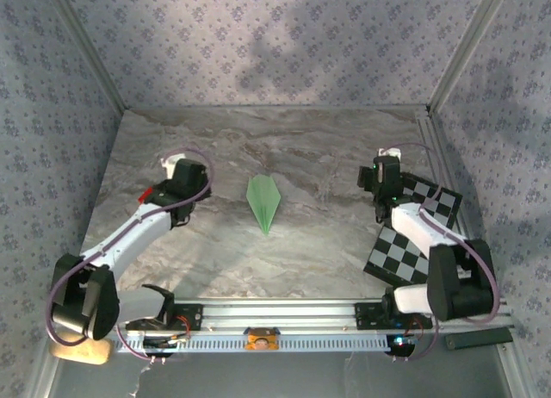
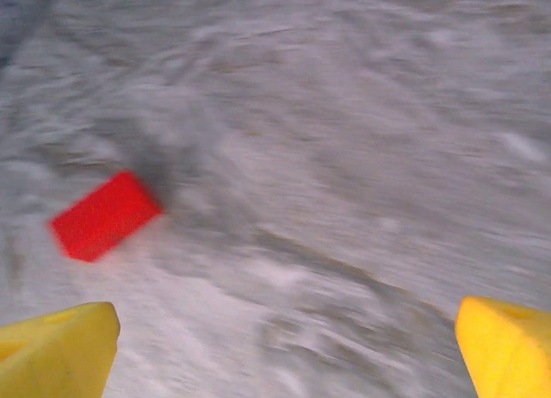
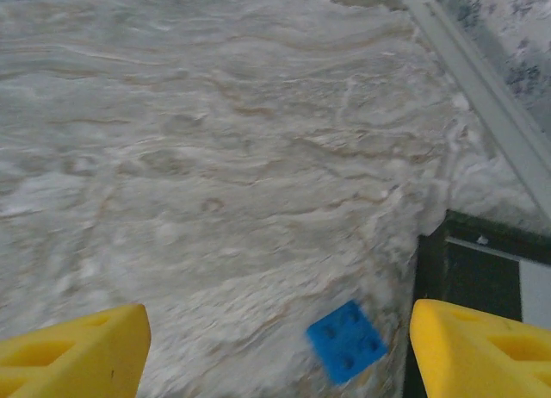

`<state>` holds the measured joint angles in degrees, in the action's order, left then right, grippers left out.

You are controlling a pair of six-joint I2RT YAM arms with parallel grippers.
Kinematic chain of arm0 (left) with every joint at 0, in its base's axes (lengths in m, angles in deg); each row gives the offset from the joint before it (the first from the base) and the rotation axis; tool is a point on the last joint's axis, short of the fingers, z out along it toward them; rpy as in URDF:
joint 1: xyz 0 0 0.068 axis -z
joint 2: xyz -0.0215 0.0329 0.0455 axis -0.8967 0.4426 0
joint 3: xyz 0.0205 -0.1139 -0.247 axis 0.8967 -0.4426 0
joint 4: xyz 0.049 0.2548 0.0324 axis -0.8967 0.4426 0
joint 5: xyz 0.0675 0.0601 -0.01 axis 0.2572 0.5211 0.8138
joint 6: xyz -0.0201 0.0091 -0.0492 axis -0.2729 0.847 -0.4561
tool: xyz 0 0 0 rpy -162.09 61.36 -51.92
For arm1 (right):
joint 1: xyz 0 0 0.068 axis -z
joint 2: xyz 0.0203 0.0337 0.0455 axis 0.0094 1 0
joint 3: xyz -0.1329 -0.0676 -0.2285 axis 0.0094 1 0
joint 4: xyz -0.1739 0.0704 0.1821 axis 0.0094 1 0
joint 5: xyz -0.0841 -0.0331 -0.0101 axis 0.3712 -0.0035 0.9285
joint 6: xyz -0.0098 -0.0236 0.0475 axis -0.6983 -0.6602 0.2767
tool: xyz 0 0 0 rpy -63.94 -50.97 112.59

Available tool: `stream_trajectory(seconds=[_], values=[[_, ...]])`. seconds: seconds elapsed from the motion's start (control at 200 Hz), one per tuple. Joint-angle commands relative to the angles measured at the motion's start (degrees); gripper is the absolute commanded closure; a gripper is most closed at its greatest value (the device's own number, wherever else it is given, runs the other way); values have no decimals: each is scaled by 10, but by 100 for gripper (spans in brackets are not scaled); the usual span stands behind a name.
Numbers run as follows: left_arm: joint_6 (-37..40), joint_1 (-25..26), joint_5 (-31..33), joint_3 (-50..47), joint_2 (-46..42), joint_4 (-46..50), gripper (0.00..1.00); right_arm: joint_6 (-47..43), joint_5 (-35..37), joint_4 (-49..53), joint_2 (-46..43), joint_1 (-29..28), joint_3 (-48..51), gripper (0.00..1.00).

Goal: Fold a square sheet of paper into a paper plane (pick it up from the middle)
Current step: Reset both arms

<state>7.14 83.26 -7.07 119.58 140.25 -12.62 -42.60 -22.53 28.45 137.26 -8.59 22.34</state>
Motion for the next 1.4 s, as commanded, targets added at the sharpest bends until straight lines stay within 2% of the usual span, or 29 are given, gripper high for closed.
stream_trajectory(seconds=[0.0, 0.11, 0.18, 0.22, 0.29, 0.395, 0.48, 0.52, 0.67, 0.74, 0.79, 0.905, 0.985, 1.049, 1.109, 1.164, 1.204, 1.244, 1.284, 1.399], values=[[91, -82, 34, -48, -19, -120, 0, -72, -30, -127, 25, 21, 15, 19], [126, -154, -13, -96, -12, -204, 0, -131, -73, -170, 44, 30, 17, 19], [142, -179, -35, -120, 2, -255, 0, -134, -99, -115, 24, 31, 5, 20], [154, -184, -43, -130, 10, -280, 0, -126, -100, -100, 11, 31, 9, 20], [181, -186, -58, -152, 25, -337, 0, -114, -92, -132, 3, 37, 41, 20], [187, -190, -101, -176, 54, -423, 0, -125, -122, -169, -6, 52, 63, 19], [193, -191, -129, -170, 76, -459, 0, -106, -113, -85, -17, 56, 40, 21], [201, -192, -144, -173, 86, -490, 0, -97, -112, -75, -23, 56, 45, 21], [221, -193, -186, -194, 153, -607, 0, -125, -137, -243, -10, 58, 141, 20], [237, -195, -227, -215, 174, -666, 0, -139, -158, -301, 1, 63, 164, 20], [238, -196, -238, -212, 166, -643, 1, -140, -190, -300, 4, 72, 166, 20], [234, -199, -237, -208, 170, -641, 0, -156, -240, -393, 33, 76, 207, 14], [234, -199, -236, -207, 169, -640, 0, -152, -232, -392, 35, 79, 207, 9], [235, -199, -234, -207, 170, -639, 0, -130, -180, -378, 63, 79, 186, 4], [236, -199, -234, -207, 170, -641, 0, -118, -165, -413, 110, 82, 172, 4], [236, -198, -233, -207, 169, -642, 0, -100, -165, -334, 91, 97, 145, 2], [236, -198, -234, -207, 169, -642, 0, -97, -176, -378, 101, 102, 156, 0], [236, -198, -234, -208, 169, -642, 0, -96, -164, -349, 94, 99, 149, 0], [236, -198, -234, -207, 169, -641, 0, -97, -160, -371, 99, 97, 154, 0], [235, -198, -234, -207, 170, -642, 0, -97, -157, -355, 95, 97, 150, 0]])
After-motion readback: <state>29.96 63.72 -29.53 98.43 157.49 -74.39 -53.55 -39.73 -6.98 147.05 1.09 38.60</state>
